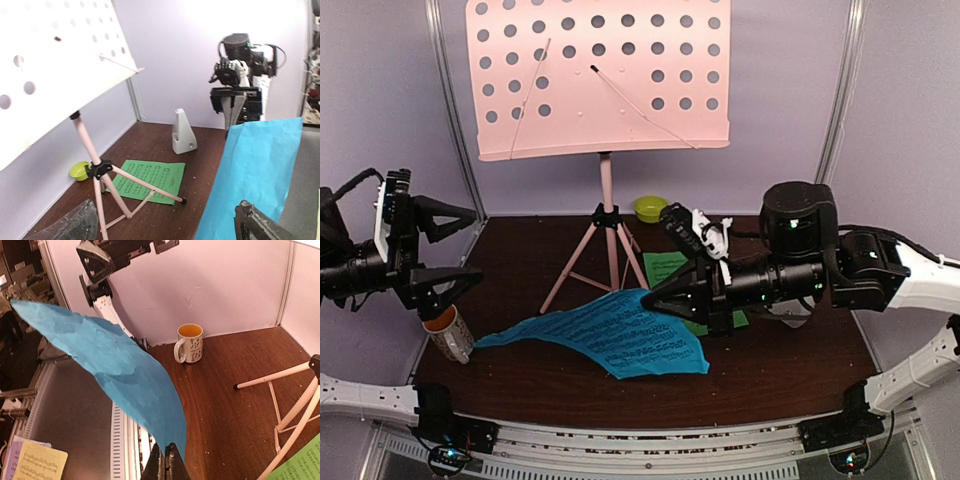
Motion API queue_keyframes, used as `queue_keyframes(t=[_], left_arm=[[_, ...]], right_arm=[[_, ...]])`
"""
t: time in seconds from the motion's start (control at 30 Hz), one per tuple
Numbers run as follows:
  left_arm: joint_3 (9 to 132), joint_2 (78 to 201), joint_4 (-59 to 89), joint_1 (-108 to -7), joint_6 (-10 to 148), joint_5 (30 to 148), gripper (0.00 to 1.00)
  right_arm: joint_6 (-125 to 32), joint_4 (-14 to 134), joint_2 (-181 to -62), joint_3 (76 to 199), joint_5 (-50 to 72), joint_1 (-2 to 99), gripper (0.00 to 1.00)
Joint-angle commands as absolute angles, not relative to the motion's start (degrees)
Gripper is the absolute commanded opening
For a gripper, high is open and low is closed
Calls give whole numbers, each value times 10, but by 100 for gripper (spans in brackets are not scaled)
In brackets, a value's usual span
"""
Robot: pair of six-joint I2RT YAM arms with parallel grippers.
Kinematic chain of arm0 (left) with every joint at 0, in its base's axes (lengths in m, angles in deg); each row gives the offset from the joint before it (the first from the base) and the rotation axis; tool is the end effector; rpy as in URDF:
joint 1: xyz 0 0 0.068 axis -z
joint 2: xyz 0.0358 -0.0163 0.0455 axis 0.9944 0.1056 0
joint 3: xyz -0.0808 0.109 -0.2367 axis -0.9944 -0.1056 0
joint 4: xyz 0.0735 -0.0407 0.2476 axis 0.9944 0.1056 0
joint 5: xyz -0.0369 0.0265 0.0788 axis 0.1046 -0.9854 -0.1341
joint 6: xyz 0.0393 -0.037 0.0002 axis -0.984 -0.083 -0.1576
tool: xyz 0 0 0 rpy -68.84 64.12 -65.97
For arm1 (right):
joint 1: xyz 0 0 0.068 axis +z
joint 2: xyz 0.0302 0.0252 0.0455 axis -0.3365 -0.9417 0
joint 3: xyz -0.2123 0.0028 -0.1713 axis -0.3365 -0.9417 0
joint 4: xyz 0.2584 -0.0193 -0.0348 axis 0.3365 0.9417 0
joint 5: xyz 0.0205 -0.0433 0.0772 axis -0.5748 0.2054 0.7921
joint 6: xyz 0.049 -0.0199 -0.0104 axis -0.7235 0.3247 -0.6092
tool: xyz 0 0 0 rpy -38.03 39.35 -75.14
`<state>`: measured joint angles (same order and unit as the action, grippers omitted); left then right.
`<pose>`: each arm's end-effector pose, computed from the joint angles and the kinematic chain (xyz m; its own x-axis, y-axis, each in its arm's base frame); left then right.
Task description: Set up the instrument practice props
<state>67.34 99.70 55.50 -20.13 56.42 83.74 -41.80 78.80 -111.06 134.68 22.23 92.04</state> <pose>0.0375 -0.0805 0.4413 -0.0199 0.0969 -0.9951 0.9191 0.3936 0.0200 0.0733 0.2682 0.3982 -0.1283 -0.2876 -0.9491 -0.9912 0.0068 0.1319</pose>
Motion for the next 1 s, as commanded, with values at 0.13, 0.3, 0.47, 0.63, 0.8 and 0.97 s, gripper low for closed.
queue_keyframes(t=[0.13, 0.3, 0.47, 0.63, 0.8, 0.97], left_arm=[[578, 971, 427, -203, 626, 744, 98], [505, 942, 352, -204, 619, 776, 98], [476, 994, 310, -204, 587, 826, 98], [472, 1055, 147, -202, 574, 894, 98], [487, 1080, 62, -194, 557, 885, 98], [484, 1062, 17, -194, 559, 883, 94]], right_arm=[[-598, 561, -1023, 1249, 316, 847, 0], [-682, 464, -983, 1207, 341, 807, 0], [-730, 414, -970, 1189, 360, 791, 0], [-749, 398, -979, 1180, 373, 791, 0], [-755, 398, -981, 1172, 376, 790, 0], [-750, 405, -982, 1155, 376, 788, 0]])
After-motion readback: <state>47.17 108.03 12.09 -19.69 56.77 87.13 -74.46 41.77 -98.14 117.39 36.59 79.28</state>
